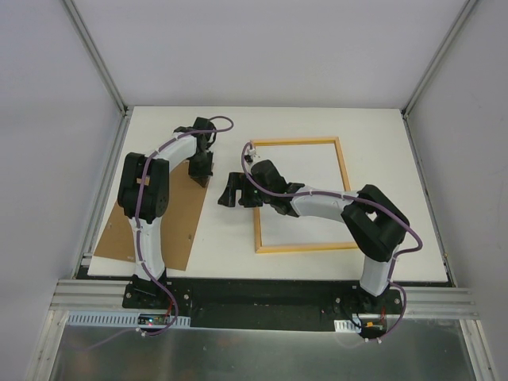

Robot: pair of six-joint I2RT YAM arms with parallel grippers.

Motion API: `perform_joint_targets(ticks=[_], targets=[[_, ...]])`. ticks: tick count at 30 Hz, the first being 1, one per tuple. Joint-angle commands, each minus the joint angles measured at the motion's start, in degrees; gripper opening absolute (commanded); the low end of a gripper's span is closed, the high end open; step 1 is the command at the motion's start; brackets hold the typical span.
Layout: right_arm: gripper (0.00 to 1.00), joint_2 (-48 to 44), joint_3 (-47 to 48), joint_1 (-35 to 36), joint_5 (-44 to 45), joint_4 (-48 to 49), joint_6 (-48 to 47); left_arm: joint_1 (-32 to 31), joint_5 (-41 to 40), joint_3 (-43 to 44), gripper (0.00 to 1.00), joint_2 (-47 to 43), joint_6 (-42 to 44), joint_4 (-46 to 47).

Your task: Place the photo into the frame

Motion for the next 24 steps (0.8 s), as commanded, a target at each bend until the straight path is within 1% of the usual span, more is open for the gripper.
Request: perform_joint_targets(ticks=[1, 13, 16, 20, 21, 24], targets=[[0.92, 1.3, 1.3, 0.9, 0.5, 2.3, -0.5, -0.8, 2.5, 1.4, 0.0, -0.4, -2.0, -2.1], [0.92, 10.5, 9.3, 3.5, 0.3, 3.7, -2.3, -2.2, 8.0, 5.8, 0.0, -1.5, -4.3, -4.7], [0.92, 12.0, 10.2, 3.5, 0.7, 4.2, -1.6, -2.4, 7.9, 6.7, 0.0, -1.4, -4.2, -5.5], [0.91, 11.3, 9.2, 3.5, 2.0, 5.0, -1.1, -2.4, 4.7, 6.8, 0.0, -0.8, -2.6, -6.5], [0.92, 10.5, 8.5, 3.5, 2.6, 5.3, -1.1, -2.4, 4.0, 6.5, 0.04, -0.8, -2.2, -6.6], [0.92, 7.8, 6.1, 3.4, 3.9, 6.3, -1.1, -2.4, 2.9, 4.6, 0.33, -1.6, -1.7, -6.7]])
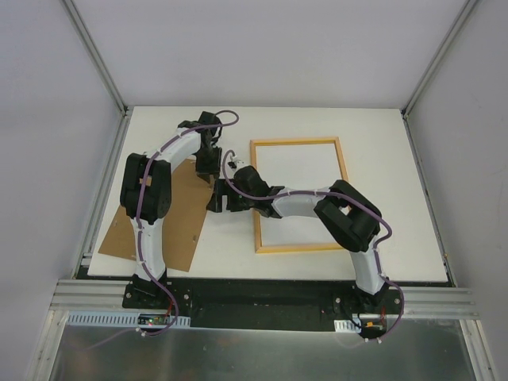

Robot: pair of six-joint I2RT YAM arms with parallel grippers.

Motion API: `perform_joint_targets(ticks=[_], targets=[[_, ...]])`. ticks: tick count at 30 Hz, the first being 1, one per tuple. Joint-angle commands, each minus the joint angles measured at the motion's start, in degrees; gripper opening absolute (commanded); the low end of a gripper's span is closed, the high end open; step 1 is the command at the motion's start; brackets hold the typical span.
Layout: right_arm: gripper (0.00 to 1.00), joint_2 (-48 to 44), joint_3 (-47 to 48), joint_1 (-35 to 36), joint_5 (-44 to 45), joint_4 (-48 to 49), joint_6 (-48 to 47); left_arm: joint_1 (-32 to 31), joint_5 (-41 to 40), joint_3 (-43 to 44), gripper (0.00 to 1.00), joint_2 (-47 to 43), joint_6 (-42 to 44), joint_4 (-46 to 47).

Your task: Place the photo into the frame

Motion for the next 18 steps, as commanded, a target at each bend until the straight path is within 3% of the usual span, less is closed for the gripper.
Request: perform_joint_targets(ticks=[1, 6, 18], targets=[[0.92, -4.8, -2.4, 0.1, 2.8, 3.8, -0.2, -0.3, -3.0, -1.2, 0.35, -2.1, 0.9, -2.4], [0.91, -6.2, -3.5, 0.0, 4.2, 3.8, 0.5, -0.3, -3.9, -3.0, 0.41, -3.3, 2.4, -2.1], [0.91, -11.7, -8.5, -1.8, 6.1, 5.0, 1.3, -0.3, -3.9, -0.8, 0.32, 1.1, 5.1, -1.0]])
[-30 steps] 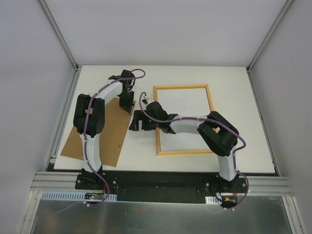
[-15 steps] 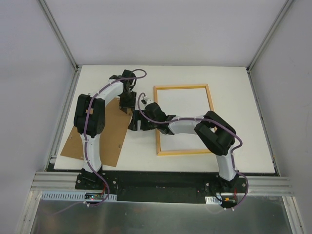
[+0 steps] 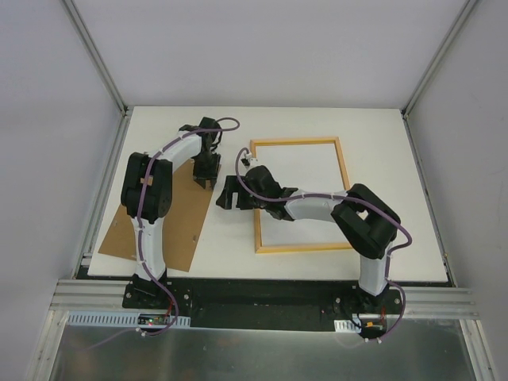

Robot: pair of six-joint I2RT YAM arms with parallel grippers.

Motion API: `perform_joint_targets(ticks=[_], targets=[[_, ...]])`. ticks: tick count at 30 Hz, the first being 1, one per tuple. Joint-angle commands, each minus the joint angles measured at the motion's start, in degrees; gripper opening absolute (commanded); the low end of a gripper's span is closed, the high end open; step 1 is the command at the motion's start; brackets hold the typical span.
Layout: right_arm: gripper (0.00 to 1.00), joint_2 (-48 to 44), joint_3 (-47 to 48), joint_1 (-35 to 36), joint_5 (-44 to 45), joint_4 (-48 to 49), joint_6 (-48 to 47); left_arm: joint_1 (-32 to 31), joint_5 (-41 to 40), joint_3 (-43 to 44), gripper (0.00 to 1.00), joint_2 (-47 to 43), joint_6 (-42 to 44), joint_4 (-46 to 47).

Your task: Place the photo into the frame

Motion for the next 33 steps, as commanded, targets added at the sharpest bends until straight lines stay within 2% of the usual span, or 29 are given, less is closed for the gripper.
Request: perform_joint_targets(ticks=[1, 17, 24, 28, 30, 33], targets=[[0.91, -4.0, -0.4, -0.7, 1.1, 3.0, 0.5, -0.3, -0.4, 2.1, 0.32, 0.8, 2.2, -0.3], [0.91, -4.0, -1.0, -0.6, 0.4, 3.1, 0.6, -0.5, 0.0, 2.8, 0.28, 2.6, 2.7, 2.2], [0.91, -3.2, -1.0, -0.7, -0.1, 3.2, 0.9, -1.4, -0.7, 1.7, 0.2, 2.7, 2.5, 2.5], [0.91, -2.6, -0.5, -0.8, -0.1, 3.1, 0.9, -2.0, -1.0, 1.1, 0.1, 2.8, 2.2, 2.3], [0.91, -2.1, -0.2, -0.8, -0.1, 3.1, 0.8, -2.3, -0.7, 1.0, 0.01, 2.9, 2.0, 2.3], [0.91, -1.3, 0.2, -0.8, 0.0, 3.1, 0.7, -2.8, -0.5, 1.0, 0.0, 2.7, 1.3, 2.4]])
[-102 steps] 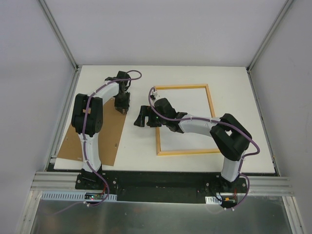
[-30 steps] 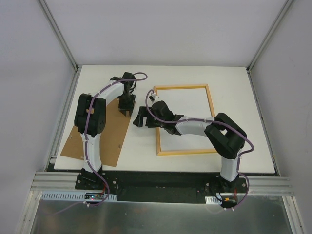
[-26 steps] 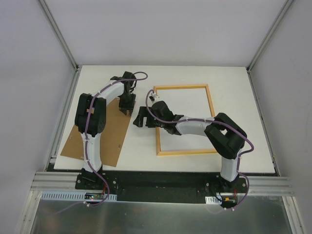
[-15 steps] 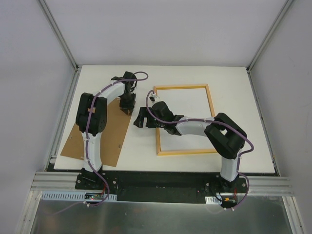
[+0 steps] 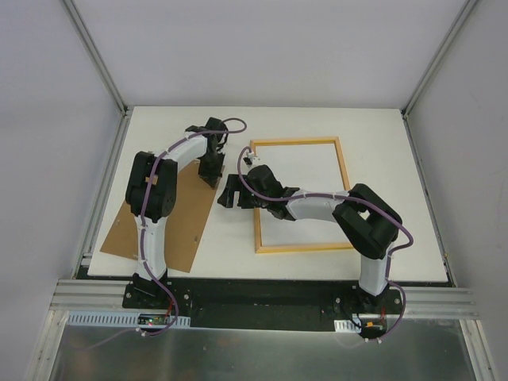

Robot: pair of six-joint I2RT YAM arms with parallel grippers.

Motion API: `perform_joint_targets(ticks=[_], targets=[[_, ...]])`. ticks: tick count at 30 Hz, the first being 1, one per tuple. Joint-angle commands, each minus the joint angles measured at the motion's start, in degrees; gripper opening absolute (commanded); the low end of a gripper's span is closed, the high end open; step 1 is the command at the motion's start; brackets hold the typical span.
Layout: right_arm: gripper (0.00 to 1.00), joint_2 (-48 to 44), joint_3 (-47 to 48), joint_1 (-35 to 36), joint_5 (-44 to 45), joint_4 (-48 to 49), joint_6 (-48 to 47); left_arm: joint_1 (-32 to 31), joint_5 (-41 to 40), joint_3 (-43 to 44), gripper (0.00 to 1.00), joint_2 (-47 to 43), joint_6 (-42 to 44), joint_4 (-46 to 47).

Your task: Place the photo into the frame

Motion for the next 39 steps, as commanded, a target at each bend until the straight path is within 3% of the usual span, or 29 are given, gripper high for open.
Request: perform_joint_targets(ticks=[1, 32, 37, 39], targets=[[0.91, 0.0, 1.1, 0.0, -0.4, 2.6, 0.3, -1.1, 0.0, -0.2, 0.0, 0.2, -0.3, -0.2], [0.91, 13.1, 12.4, 0.5, -3.5, 2.3, 2.3, -1.4, 8.2, 5.8, 0.0, -4.1, -3.4, -2.8], [0.91, 10.0, 8.7, 0.6, -1.1, 3.9, 2.9, -1.7, 6.8, 5.4, 0.0, -3.1, -2.4, -3.4], [0.91, 7.3, 6.3, 0.6, 0.4, 4.5, 2.3, -2.1, 6.3, 5.0, 0.08, -2.6, -2.1, -3.4]])
